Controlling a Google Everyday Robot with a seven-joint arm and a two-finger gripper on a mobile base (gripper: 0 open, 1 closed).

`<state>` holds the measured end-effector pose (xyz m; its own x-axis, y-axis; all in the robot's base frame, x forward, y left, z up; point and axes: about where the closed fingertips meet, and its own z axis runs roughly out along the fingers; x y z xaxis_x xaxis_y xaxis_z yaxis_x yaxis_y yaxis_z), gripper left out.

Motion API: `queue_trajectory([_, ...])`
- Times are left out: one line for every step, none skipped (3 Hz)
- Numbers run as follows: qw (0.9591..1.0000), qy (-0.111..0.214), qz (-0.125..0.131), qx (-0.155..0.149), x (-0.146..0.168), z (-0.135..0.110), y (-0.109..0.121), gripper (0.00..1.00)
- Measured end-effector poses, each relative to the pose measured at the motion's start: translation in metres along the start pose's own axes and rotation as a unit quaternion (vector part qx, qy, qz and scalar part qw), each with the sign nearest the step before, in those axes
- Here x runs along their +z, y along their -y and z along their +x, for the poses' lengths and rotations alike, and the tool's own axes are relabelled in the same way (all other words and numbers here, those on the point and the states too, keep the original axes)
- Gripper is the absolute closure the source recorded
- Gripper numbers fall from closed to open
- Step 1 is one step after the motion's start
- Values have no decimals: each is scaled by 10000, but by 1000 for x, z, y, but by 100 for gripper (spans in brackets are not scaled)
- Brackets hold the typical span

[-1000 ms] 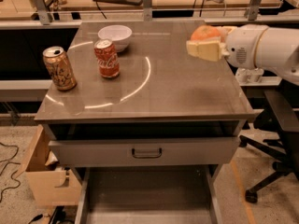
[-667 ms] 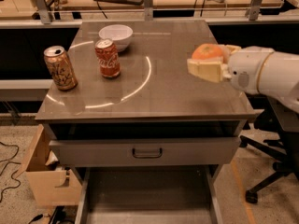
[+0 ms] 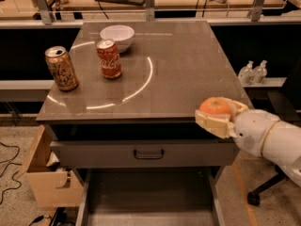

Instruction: Place orange into middle drawer

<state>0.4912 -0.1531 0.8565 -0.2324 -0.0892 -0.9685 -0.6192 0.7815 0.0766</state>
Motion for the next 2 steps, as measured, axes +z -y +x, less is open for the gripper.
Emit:
queue_trajectory([9997, 44, 9, 247, -23, 59, -4, 100])
queue_trajectory([9991, 183, 12, 369, -43, 104, 1, 100])
